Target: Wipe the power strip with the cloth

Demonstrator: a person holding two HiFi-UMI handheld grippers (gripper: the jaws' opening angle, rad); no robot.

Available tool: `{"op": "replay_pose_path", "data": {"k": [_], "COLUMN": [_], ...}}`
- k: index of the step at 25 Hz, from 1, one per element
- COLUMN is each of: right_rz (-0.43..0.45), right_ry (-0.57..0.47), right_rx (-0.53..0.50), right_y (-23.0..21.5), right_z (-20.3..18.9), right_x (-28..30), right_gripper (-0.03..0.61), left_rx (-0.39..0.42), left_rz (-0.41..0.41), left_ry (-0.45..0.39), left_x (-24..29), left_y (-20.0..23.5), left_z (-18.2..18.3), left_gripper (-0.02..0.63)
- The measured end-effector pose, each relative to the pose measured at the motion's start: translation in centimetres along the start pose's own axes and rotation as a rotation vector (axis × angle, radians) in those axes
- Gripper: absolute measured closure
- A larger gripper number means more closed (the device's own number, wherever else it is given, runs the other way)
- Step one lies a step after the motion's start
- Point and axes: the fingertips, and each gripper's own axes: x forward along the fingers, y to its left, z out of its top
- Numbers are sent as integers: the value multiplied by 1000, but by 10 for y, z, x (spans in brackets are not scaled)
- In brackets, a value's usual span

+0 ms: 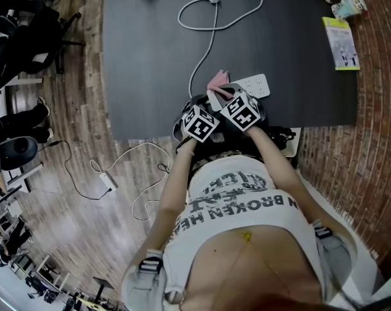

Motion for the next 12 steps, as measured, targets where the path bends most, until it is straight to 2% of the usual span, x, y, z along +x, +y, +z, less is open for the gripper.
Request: {"op": "replay_pose_path", "data": {"k": [12], "right_rz": [-46], "right_ry": [-4], "right_rx": [66], "right_y": [-19], "right_z": [-14], "right_x": [-10], "right_gripper": [563], "left_rx": [0], "left_rz": [0], "left_ry": [8], "left_x": [2], "left_y": [-1], "left_z": [0], "left_gripper": [324]}}
